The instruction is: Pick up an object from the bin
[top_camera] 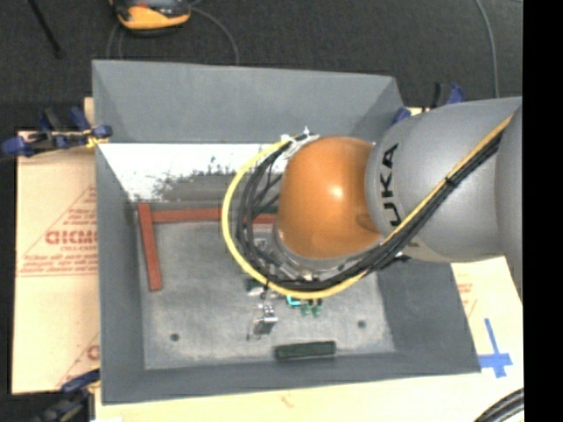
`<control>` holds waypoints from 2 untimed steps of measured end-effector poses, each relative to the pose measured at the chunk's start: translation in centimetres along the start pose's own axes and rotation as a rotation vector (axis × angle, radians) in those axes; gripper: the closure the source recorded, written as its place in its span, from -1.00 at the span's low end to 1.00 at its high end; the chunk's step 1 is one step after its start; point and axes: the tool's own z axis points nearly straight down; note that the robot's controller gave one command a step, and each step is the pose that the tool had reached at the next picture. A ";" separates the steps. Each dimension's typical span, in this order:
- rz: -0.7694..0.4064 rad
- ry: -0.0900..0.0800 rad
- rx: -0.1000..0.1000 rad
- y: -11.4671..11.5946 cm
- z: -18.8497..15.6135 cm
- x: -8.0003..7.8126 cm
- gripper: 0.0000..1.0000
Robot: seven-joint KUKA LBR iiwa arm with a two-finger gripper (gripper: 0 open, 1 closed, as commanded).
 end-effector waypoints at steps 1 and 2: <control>0.004 -0.008 -0.001 -0.1 -0.4 -0.2 -1.00; 0.010 -0.010 -0.001 -5.1 2.2 -2.8 -1.00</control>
Offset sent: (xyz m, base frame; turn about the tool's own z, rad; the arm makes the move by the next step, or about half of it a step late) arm 0.0345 -0.0690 -0.0318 0.0185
